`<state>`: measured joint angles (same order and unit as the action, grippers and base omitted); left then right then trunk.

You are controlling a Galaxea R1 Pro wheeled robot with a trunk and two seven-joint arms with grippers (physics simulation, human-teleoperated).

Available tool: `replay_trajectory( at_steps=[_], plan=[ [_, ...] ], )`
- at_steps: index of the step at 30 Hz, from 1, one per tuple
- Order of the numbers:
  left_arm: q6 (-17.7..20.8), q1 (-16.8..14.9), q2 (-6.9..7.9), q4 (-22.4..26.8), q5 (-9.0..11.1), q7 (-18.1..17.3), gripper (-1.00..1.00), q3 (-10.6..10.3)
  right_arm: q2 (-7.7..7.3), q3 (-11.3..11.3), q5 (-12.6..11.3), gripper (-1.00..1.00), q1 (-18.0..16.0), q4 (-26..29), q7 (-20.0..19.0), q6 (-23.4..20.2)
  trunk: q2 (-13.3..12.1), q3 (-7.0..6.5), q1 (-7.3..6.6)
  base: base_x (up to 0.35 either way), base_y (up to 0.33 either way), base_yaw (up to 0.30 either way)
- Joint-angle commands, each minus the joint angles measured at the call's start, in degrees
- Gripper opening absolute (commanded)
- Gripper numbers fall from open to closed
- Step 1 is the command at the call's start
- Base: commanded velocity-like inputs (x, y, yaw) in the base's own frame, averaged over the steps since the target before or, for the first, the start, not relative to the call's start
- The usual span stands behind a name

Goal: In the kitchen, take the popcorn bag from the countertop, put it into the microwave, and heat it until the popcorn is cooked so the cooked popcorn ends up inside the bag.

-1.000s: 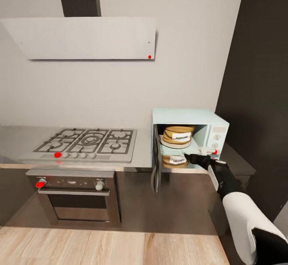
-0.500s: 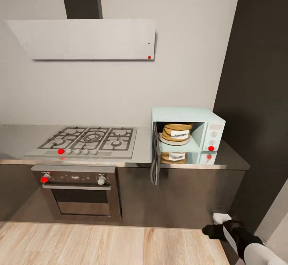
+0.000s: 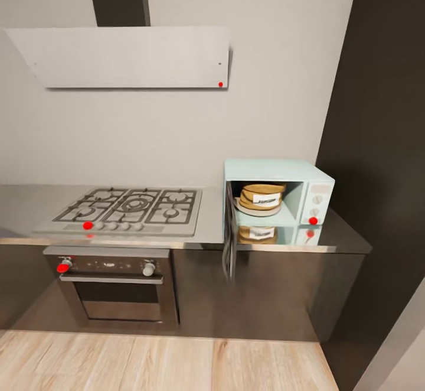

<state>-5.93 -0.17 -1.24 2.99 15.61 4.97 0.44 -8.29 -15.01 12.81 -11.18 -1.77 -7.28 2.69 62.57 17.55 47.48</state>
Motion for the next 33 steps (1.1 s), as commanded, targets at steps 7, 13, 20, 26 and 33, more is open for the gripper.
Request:
replay_trajectory(
  at_steps=[7,13,20,26,33],
  plan=[
    [-0.13,-0.08,0.01,0.01,0.05,0.12,1.0,-0.12,1.04,-0.63,0.54,1.0,3.15,-0.16,-0.14,3.34,0.03,0.05,0.03,0.313,0.0,0.0],
    [-0.13,-0.09,0.01,-0.01,0.35,0.12,1.0,-0.09,1.16,-0.56,0.63,1.0,3.18,-0.16,-0.1,3.1,0.03,0.05,0.03,0.321,0.0,0.0],
    [0.43,-0.09,0.73,8.46,0.22,0.29,1.0,-0.13,1.12,-0.62,0.73,1.0,3.18,-0.16,-0.07,2.92,0.03,0.05,0.03,0.147,0.0,0.0],
    [15.25,-0.09,3.55,48.37,-3.7,0.47,1.0,-0.06,1.15,-0.63,0.67,1.0,3.19,-0.16,-0.1,3.04,0.03,0.05,0.03,0.001,0.0,0.0],
    [41.34,-13.96,1.25,80.73,-10.76,-0.98,1.0,-0.26,1.11,-0.64,0.64,1.0,3.19,-0.16,-0.1,3.2,0.03,0.05,0.03,0.0,0.0,0.0]
  ],
)
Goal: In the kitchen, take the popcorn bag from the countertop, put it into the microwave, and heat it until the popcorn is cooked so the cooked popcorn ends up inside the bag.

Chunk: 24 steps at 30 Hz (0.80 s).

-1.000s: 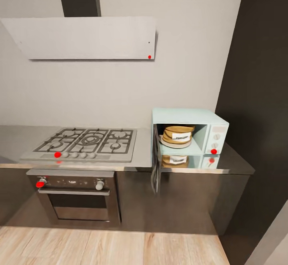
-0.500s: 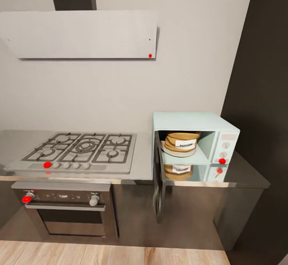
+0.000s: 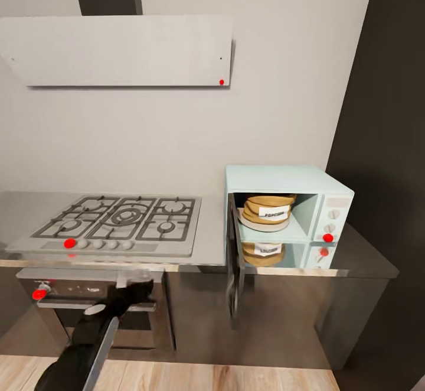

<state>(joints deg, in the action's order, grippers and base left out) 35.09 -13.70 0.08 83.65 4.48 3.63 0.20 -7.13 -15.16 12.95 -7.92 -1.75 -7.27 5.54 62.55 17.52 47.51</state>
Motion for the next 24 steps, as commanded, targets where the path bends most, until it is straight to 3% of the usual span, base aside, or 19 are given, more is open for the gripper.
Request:
replay_trajectory(
  at_steps=[1,2,3,5,7,8,9,10,14,19,24],
  plan=[
    [0.58,-2.4,-1.13,0.14,0.47,0.07,1.0,-0.05,-0.05,-0.49,0.49,1.0,-0.08,-0.19,-0.11,0.35,0.05,0.08,0.0,0.0,0.0,0.0],
    [1.09,-6.12,-2.81,0.14,0.67,-1.26,1.0,-0.09,-0.05,-0.49,0.49,1.0,-0.08,-0.19,-0.11,0.33,0.05,0.08,0.0,0.0,0.0,0.0],
    [4.02,-11.08,-4.64,-0.5,1.47,-6.62,1.0,-0.08,-0.05,-0.49,0.49,1.0,-0.08,-0.19,-0.11,0.18,0.05,0.08,0.0,0.0,0.0,0.0],
    [7.32,-13.29,-6.8,-1.08,1.74,-12.71,1.0,-0.16,-0.07,-0.49,0.49,1.0,-0.08,-0.19,-0.11,0.22,0.05,0.08,0.0,0.0,0.0,0.0],
    [8.7,-13.91,-7.93,-1.4,1.86,-15.52,1.0,-0.88,0.04,-0.42,0.55,1.0,-0.08,-0.19,-0.11,0.39,0.05,0.08,0.0,0.0,0.0,0.0],
    [9.23,-14.06,-7.98,-3.19,1.88,-16.07,1.0,-7.42,0.23,-0.42,0.56,1.0,-0.08,-0.19,-0.11,0.22,0.05,0.02,0.0,0.0,0.0,-0.141],
    [9.28,-14.07,-7.82,-5.03,1.97,-16.16,1.0,-11.89,0.27,-0.44,0.55,1.0,-0.08,-0.19,-0.11,0.25,0.05,-0.04,0.0,0.0,0.0,-0.174],
    [9.29,-14.07,-7.78,-5.65,1.99,-16.18,1.0,-12.79,0.27,-0.43,0.55,1.0,-0.08,-0.19,-0.11,0.25,0.05,-0.1,0.0,0.0,0.0,-0.179],
    [9.92,-14.08,-7.6,-6.13,1.87,-17.42,1.0,-13.77,0.28,-0.48,0.5,1.0,-0.08,-0.19,-0.11,0.26,0.05,-0.34,0.0,0.0,0.0,-0.185],
    [13.68,-14.08,-7.55,-5.37,1.39,-28.65,1.0,-13.74,0.28,-0.49,0.49,1.0,-0.08,-0.19,-0.11,0.2,0.05,-0.65,0.0,0.0,0.0,-0.189],
    [13.99,-14.08,-7.77,-3.34,1.34,-30.11,1.0,-13.76,0.28,-0.43,0.49,1.0,-0.08,-0.19,-0.11,0.17,0.05,-0.95,0.0,0.0,0.0,-0.19]
  ],
)
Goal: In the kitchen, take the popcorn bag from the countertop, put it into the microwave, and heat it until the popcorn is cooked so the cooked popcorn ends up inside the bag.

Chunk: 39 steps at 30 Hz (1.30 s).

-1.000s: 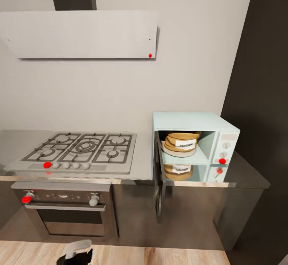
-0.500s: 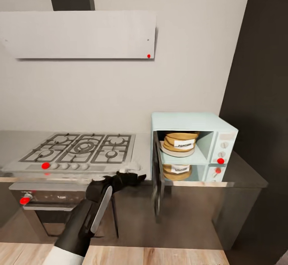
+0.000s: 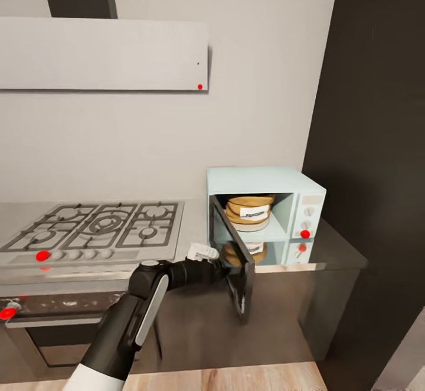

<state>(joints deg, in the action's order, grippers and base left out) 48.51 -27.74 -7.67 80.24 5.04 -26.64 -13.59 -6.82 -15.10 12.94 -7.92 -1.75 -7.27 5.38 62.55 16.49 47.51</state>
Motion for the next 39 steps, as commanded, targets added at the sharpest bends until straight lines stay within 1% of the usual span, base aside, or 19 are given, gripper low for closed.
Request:
replay_trajectory(
  at_steps=[1,8,10,11,12,13,14,15,16,20,21,23,27,29,31,34,39],
  plan=[
    [0.59,-0.04,-0.15,0.49,0.77,0.1,1.0,-0.03,0.09,-0.5,0.51,1.0,-0.08,-0.19,-0.11,0.33,0.05,0.01,0.0,0.0,0.0,-0.19],
    [0.29,-0.04,-0.73,1.16,0.68,0.82,1.0,-0.12,0.3,-0.55,0.51,1.0,-0.08,-0.19,-0.11,0.33,0.05,-0.41,0.0,0.0,0.0,-0.19],
    [0.22,-0.04,-0.92,1.19,0.68,2.45,1.0,-0.27,0.28,-0.55,0.51,1.0,-0.08,-0.19,-0.11,0.33,0.05,-0.53,0.0,0.0,0.0,-0.191],
    [0.1,-0.04,-1.36,1.21,0.74,6.51,1.0,-2.04,0.26,-0.55,0.51,1.0,-0.08,-0.19,-0.11,0.34,0.05,-0.59,0.0,0.0,0.0,-0.198],
    [0.05,-0.04,-1.61,1.18,0.97,9.58,1.0,-4.0,0.24,-0.55,0.48,1.0,-0.08,-0.19,-0.09,0.34,0.05,-0.65,0.0,0.0,0.0,-0.2],
    [0.03,-0.04,-1.93,1.21,1.2,12.59,1.0,-6.56,0.23,-0.55,0.44,1.0,-0.08,-0.19,-0.05,0.33,0.05,-0.7,0.0,0.0,0.0,-0.202],
    [0.02,-0.04,-2.05,1.22,1.26,13.73,1.0,-8.05,0.23,-0.55,0.43,1.0,-0.08,-0.19,-0.07,0.33,0.05,-0.75,0.0,0.0,0.0,-0.204],
    [0.01,-0.04,-2.11,1.22,1.29,14.34,1.0,-8.86,0.23,-0.55,0.43,1.0,-0.08,-0.19,-0.07,0.33,0.05,-0.81,0.0,0.0,0.0,-0.204],
    [0.01,-0.04,-2.14,1.23,1.31,14.68,1.0,-9.23,0.23,-0.55,0.42,1.0,-0.08,-0.19,-0.08,0.33,0.05,-0.86,0.0,0.0,0.0,-0.205],
    [0.06,-0.04,-2.25,1.48,1.29,15.49,1.0,-9.63,0.23,-0.55,0.42,1.0,-0.08,-0.19,-0.04,0.33,0.05,-1.06,0.0,0.0,0.0,-0.209],
    [0.08,-0.04,-2.26,2.13,1.31,16.39,1.0,-9.62,0.23,-0.55,0.42,1.0,-0.08,-0.19,-0.03,0.33,0.05,-1.1,0.0,0.0,0.0,-0.225],
    [0.09,-0.04,-2.26,3.21,1.37,19.38,1.0,-9.63,0.23,-0.55,0.42,1.0,-0.08,-0.19,-0.02,0.33,0.05,-1.18,0.0,0.0,0.0,-0.23],
    [0.09,-0.04,-2.27,3.43,1.38,20.61,1.0,-9.66,0.18,-0.55,0.42,1.0,-0.09,-0.19,-0.02,0.33,0.05,-1.32,0.0,0.0,0.0,-0.23],
    [0.09,-0.04,-2.27,3.47,1.36,22.0,1.0,-9.68,0.12,-0.55,0.42,1.0,-0.1,-0.19,-0.02,0.32,0.05,-1.36,0.0,0.009,0.0,-0.114],
    [0.02,-0.04,-2.26,3.44,1.39,24.54,1.0,-9.65,0.0,-0.55,0.42,1.0,-0.1,-0.15,-0.02,0.26,0.05,-1.37,0.0,0.105,0.0,-0.032],
    [-0.07,-0.04,-2.33,3.47,1.45,25.37,1.0,-9.69,-0.12,-0.55,0.49,1.0,-0.08,-0.11,-0.08,0.33,0.05,-1.37,0.0,0.167,0.0,-0.006],
    [0.0,-0.04,-2.33,3.43,1.47,25.5,1.0,-9.69,-0.03,-0.46,0.51,1.0,-0.08,-0.1,-0.03,0.42,0.05,-1.37,0.0,0.149,-0.001,0.0]
  ],
)
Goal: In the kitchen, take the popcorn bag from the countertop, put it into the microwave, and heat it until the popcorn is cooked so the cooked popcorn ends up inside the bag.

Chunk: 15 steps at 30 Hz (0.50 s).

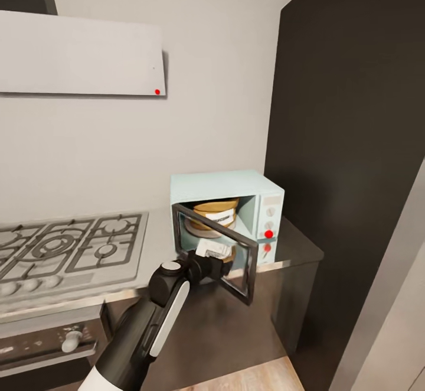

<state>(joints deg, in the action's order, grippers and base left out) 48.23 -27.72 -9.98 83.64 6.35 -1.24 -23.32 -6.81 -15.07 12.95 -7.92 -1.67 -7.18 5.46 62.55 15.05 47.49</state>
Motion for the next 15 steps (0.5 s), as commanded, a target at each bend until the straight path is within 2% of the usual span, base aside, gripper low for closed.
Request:
replay_trajectory(
  at_steps=[1,8,15],
  plan=[
    [0.27,-0.05,-0.01,0.04,0.15,0.11,1.0,0.03,0.0,-0.49,0.5,1.0,-0.08,-0.18,-0.12,0.34,0.04,0.07,0.02,0.146,-0.036,0.0],
    [0.2,-0.05,-0.01,-0.37,0.15,0.19,1.0,-0.11,0.14,-0.36,0.61,1.0,-0.08,-0.18,-0.15,0.4,0.04,0.07,0.02,0.149,-0.081,-0.002],
    [0.19,-0.05,-0.01,-0.41,0.16,0.19,1.0,-0.14,0.22,-0.5,0.49,1.0,-0.08,-0.18,-0.11,0.16,0.04,-0.13,0.02,0.15,-0.087,-0.199]
  ],
)
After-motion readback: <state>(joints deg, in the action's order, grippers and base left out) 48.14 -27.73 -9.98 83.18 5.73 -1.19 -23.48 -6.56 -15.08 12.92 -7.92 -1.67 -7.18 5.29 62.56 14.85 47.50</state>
